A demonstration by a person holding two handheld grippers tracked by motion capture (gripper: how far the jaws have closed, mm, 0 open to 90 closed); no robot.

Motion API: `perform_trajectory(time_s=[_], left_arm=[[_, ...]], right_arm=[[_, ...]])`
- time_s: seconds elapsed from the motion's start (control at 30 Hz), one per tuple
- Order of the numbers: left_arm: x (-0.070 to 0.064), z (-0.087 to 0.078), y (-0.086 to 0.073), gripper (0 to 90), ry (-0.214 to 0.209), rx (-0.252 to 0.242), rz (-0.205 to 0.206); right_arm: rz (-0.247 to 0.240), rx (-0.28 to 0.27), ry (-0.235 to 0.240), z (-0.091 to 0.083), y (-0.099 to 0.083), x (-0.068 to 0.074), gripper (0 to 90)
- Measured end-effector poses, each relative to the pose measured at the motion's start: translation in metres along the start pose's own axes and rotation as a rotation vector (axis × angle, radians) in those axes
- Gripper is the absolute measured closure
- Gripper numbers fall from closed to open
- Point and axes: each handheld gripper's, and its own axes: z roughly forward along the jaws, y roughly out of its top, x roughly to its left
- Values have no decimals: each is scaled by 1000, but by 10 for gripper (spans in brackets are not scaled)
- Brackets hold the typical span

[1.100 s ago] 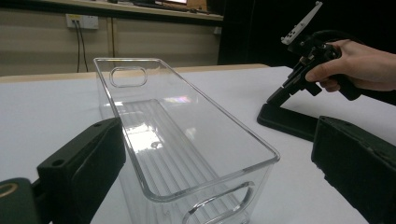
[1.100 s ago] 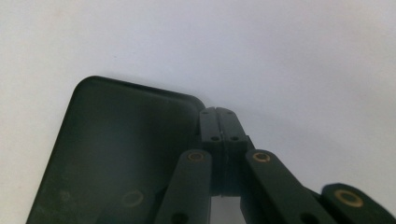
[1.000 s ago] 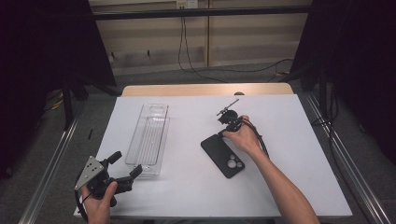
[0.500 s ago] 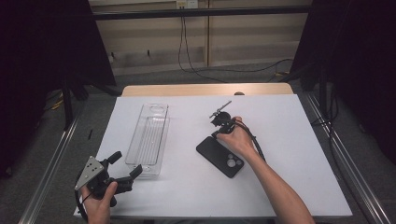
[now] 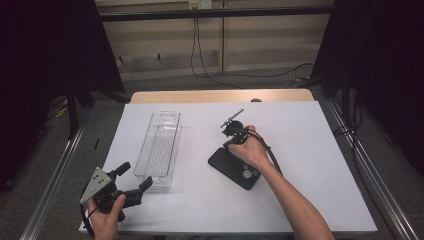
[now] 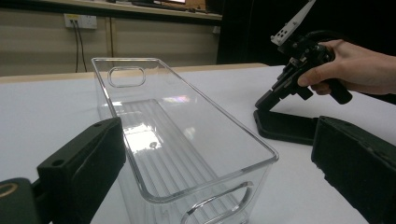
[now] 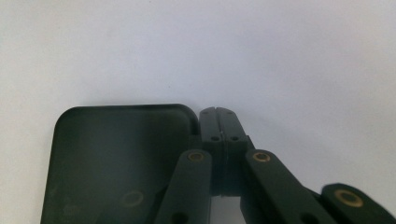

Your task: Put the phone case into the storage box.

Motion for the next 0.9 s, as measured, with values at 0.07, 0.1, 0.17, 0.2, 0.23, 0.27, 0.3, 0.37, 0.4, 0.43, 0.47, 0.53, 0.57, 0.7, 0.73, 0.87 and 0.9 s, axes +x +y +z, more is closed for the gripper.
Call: perform_trajectory(time_s=[0.07, 0.1, 0.17, 0.2, 0.23, 0.27, 0.3, 0.37, 0.4, 0.43, 0.47, 0.53, 0.57, 0.7, 0.73, 0.87, 0.9], left_arm=[[0, 0, 0, 30, 0, 1, 0], [0, 0, 0, 30, 0, 1, 0], [1, 0, 0, 30, -1, 1, 0], [1, 0, 0, 30, -1, 1, -1], [0, 0, 0, 30, -1, 1, 2], [0, 0, 0, 30, 0, -1, 1], [0, 0, 0, 30, 0, -1, 1], [0, -1, 0, 30, 3, 2, 1], [0, -1, 0, 30, 3, 0, -3], [1, 0, 0, 30, 2, -4, -12], [1, 0, 0, 30, -5, 2, -12], [0, 0, 0, 30, -10, 0, -5], [-1, 0, 0, 30, -3, -4, 7], [-1, 1, 0, 30, -17, 5, 15], [-1, 1, 0, 30, -17, 5, 13], [0, -1, 0, 30, -8, 0, 11], [0, -1, 0, 30, -8, 0, 11]], right_arm=[[-4, -2, -1, 1, 0, 1, 900], [-11, -1, -2, 1, 1, 2, 900], [-16, -4, 12, 2, 2, 5, 900], [-20, 0, 4, 3, 4, 7, 900], [-27, 1, 7, 3, 4, 8, 900], [-31, 1, 9, 4, 6, 12, 900], [-31, 1, 9, 4, 6, 12, 900], [-41, 4, 14, 6, 8, 15, 900], [-47, 4, 11, 6, 10, 17, 900], [-51, 5, 16, 7, 11, 18, 900], [-58, 8, 21, 9, 14, 20, 900], [-68, 16, 15, 10, 16, 22, 900], [-70, 14, 22, 11, 18, 24, 900], [-92, 15, 11, 14, 21, 33, 900], [-92, 15, 11, 14, 21, 33, 900], [-103, 23, 36, 14, 22, 41, 900], [-103, 23, 36, 14, 22, 41, 900]])
